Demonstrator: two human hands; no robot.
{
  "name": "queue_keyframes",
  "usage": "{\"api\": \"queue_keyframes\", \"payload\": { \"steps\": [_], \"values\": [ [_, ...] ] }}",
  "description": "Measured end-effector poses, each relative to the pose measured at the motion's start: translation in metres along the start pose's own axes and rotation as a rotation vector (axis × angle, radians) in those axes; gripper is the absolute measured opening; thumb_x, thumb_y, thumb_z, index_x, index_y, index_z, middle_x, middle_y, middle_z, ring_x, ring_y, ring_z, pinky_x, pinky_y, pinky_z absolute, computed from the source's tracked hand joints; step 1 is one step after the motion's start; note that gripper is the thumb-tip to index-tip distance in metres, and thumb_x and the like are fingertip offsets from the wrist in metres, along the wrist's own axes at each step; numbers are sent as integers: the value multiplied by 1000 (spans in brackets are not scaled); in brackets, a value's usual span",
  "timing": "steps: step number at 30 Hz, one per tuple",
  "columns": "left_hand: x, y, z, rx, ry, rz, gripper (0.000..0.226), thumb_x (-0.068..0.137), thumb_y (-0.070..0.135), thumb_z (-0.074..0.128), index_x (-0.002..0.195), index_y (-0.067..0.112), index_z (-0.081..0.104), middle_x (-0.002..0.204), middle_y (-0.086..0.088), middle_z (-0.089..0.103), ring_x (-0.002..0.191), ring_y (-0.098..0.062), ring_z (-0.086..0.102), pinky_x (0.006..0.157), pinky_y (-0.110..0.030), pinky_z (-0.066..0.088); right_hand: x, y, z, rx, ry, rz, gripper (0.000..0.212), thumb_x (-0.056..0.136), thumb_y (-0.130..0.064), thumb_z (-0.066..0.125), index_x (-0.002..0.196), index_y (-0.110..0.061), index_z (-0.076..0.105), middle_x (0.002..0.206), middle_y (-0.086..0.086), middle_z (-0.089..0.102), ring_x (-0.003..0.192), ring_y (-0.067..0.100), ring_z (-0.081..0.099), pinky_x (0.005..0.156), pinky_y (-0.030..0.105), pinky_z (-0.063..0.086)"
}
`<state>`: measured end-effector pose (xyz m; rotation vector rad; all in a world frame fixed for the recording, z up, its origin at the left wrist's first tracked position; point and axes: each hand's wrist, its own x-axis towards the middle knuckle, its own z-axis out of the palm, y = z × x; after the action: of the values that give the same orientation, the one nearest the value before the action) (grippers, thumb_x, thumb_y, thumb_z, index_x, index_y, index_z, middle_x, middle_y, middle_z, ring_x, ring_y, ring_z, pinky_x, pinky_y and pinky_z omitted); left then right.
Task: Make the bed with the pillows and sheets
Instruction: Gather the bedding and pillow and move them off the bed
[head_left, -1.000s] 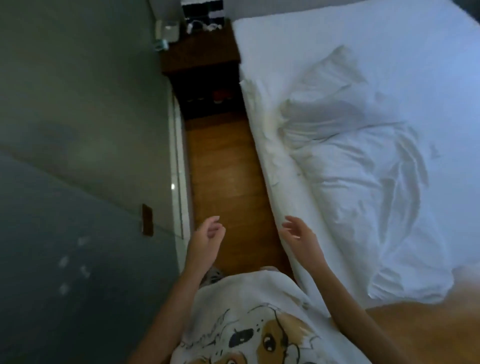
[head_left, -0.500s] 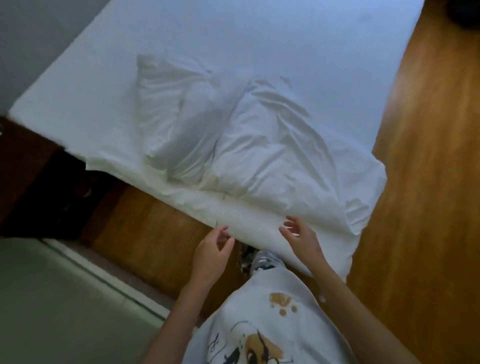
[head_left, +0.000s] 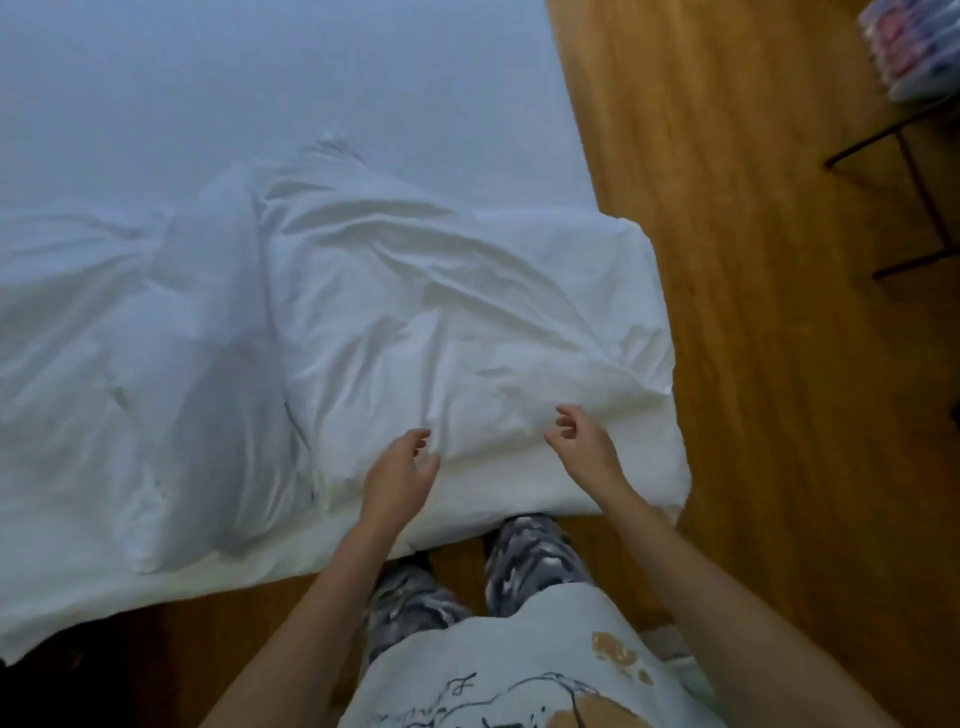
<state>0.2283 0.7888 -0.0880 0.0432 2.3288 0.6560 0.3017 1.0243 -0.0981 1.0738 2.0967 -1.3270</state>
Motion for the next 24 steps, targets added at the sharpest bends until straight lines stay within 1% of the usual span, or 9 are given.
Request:
{"api": "queue_keyframes", "payload": {
  "steps": [2, 4, 6, 8, 10, 13, 18, 22, 24],
  "values": [
    [29, 2, 1, 124, -86, 91, 45, 97, 31, 55, 138, 15, 49, 134, -6, 56, 121, -21, 54, 97, -35, 43, 10, 14, 6, 78, 132, 133, 48, 95, -28, 56, 140, -15, 44, 133, 6, 53, 117, 23, 53, 90, 33, 44],
    [51, 8, 1, 244, -116, 199, 47, 98, 32, 53, 141, 16, 47, 138, -7, 52, 125, -23, 49, 99, -37, 41, 18, 27, 13, 157, 263, 241, 51, 95, -29, 56, 141, -14, 41, 135, 8, 52, 118, 25, 52, 90, 33, 43],
    [69, 17, 1, 340, -126, 291, 47, 98, 33, 51, 142, 17, 46, 142, -6, 49, 128, -24, 46, 99, -38, 42, 30, 37, 15, 198, 333, 305, 55, 95, -32, 58, 142, -13, 37, 138, 7, 49, 121, 26, 51, 94, 36, 43],
    [85, 26, 4, 404, -146, 367, 48, 98, 33, 51, 143, 18, 44, 144, -6, 46, 130, -24, 44, 98, -39, 42, 47, 46, 15, 240, 395, 332, 63, 93, -37, 59, 145, -13, 32, 141, 8, 45, 124, 28, 49, 101, 42, 43],
    [101, 32, 9, 467, -175, 406, 51, 98, 34, 50, 146, 19, 41, 149, -5, 42, 134, -24, 39, 99, -39, 41, 68, 53, 11, 310, 488, 378, 73, 90, -41, 62, 148, -14, 27, 144, 9, 43, 126, 29, 47, 104, 46, 41],
    [117, 39, 27, 532, -233, 389, 55, 99, 35, 49, 150, 21, 33, 155, -6, 33, 139, -24, 32, 104, -39, 39, 104, 64, 2, 426, 594, 437, 88, 84, -42, 69, 151, -13, 20, 145, 11, 41, 129, 31, 44, 107, 42, 39],
    [132, 50, 61, 516, -319, 310, 57, 99, 36, 48, 151, 22, 29, 157, -6, 27, 142, -24, 29, 107, -37, 35, 161, 82, -12, 572, 659, 538, 104, 75, -43, 77, 152, -13, 13, 147, 16, 37, 131, 34, 42, 104, 39, 37],
    [144, 58, 79, 530, -326, 313, 57, 99, 36, 47, 151, 22, 28, 157, -5, 27, 143, -23, 27, 110, -34, 33, 195, 97, -19, 578, 569, 520, 114, 74, -38, 80, 153, -12, 2, 154, 17, 26, 138, 32, 33, 108, 34, 31],
    [152, 63, 85, 545, -325, 306, 58, 100, 37, 46, 152, 22, 26, 158, -5, 26, 143, -22, 25, 110, -34, 32, 206, 101, -21, 610, 543, 523, 118, 73, -32, 82, 153, -12, -1, 154, 17, 26, 138, 31, 34, 109, 33, 30]
  ]
}}
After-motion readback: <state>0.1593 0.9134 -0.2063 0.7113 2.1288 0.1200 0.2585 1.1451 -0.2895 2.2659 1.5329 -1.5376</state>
